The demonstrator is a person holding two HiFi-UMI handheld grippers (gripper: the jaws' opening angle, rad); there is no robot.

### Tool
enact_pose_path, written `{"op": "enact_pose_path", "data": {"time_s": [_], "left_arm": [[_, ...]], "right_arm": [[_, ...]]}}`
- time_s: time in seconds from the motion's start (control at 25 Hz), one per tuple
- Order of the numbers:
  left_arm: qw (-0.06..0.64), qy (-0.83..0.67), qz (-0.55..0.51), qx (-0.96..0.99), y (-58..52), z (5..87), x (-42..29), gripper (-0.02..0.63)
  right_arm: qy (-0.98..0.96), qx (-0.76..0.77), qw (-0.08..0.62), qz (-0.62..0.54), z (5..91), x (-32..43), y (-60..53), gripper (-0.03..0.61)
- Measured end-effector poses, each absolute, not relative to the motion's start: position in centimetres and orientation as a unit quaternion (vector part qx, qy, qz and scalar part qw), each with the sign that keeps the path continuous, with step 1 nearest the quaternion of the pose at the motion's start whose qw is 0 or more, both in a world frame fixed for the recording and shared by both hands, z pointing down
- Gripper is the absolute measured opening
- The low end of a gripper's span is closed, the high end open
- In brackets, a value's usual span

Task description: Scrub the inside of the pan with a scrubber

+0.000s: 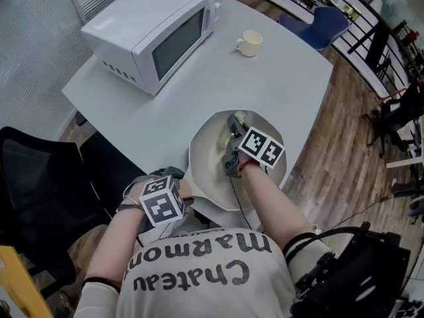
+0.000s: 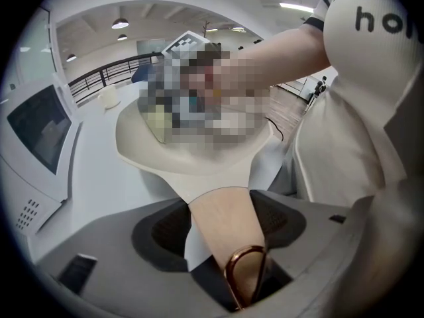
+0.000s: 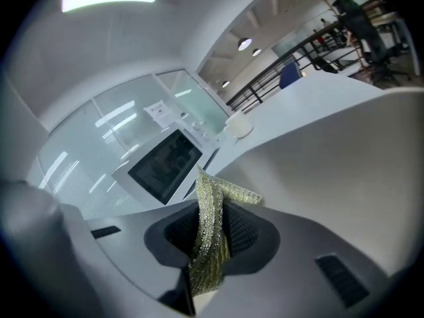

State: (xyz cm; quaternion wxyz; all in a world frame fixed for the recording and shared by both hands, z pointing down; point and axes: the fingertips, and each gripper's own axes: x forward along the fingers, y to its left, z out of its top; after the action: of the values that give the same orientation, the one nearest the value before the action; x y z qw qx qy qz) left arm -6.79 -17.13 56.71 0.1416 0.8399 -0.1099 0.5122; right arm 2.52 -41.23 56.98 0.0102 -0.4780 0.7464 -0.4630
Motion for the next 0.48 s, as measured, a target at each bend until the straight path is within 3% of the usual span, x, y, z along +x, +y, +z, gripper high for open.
{"op": "enact_pose_path", "data": {"time_s": [0.48], "left_arm": [[0.150, -0.119, 0.511, 0.838, -17.2, 56.6, -7.0, 0.291]], "right_arm": [[0.663, -0.513, 0.056, -0.543, 57.7, 8.1, -41.7, 0.066]]}}
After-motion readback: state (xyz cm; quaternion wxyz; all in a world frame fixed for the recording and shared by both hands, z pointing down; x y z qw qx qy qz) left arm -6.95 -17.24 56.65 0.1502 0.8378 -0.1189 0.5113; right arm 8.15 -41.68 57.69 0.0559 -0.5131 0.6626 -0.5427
